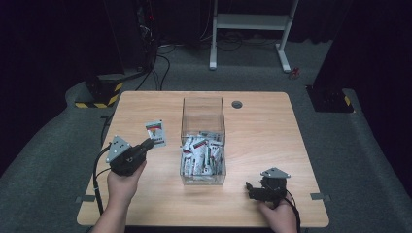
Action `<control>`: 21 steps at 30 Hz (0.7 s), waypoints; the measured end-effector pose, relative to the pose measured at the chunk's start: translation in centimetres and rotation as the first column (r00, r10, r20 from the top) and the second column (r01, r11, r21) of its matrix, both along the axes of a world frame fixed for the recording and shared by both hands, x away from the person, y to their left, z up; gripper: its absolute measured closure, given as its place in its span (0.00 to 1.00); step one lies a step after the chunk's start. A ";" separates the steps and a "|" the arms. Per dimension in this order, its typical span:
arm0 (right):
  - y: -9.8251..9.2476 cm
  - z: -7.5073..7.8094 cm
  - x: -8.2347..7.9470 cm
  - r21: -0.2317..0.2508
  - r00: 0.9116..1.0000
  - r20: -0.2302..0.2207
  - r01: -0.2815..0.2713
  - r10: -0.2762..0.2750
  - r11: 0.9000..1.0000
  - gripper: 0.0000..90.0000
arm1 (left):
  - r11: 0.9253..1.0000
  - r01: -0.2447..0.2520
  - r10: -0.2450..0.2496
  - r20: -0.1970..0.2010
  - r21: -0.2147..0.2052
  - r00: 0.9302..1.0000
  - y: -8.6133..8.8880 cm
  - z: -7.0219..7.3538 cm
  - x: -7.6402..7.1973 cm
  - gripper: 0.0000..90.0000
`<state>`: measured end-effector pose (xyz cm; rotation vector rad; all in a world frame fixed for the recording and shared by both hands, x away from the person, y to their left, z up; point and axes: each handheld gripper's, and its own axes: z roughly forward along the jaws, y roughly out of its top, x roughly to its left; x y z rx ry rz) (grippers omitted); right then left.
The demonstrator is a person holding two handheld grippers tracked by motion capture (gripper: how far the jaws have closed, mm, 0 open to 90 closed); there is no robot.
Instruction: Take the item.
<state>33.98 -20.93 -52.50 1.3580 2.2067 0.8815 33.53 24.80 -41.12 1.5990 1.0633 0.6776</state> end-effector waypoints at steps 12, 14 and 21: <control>0.0 0.0 0.0 -0.001 1.000 0.001 0.000 0.000 1.000 0.09 | 0.998 -0.059 0.060 -0.021 0.026 0.998 1.8 -1.4 0.3 0.97; 0.0 0.0 0.0 0.000 1.000 0.001 0.000 0.000 1.000 0.09 | 0.998 -0.064 0.065 -0.027 0.028 0.998 2.0 -1.7 0.4 0.97; 0.0 0.0 0.0 0.000 1.000 0.000 0.000 0.000 1.000 0.09 | 0.997 -0.073 0.075 -0.058 0.039 0.995 2.5 -3.1 0.9 0.97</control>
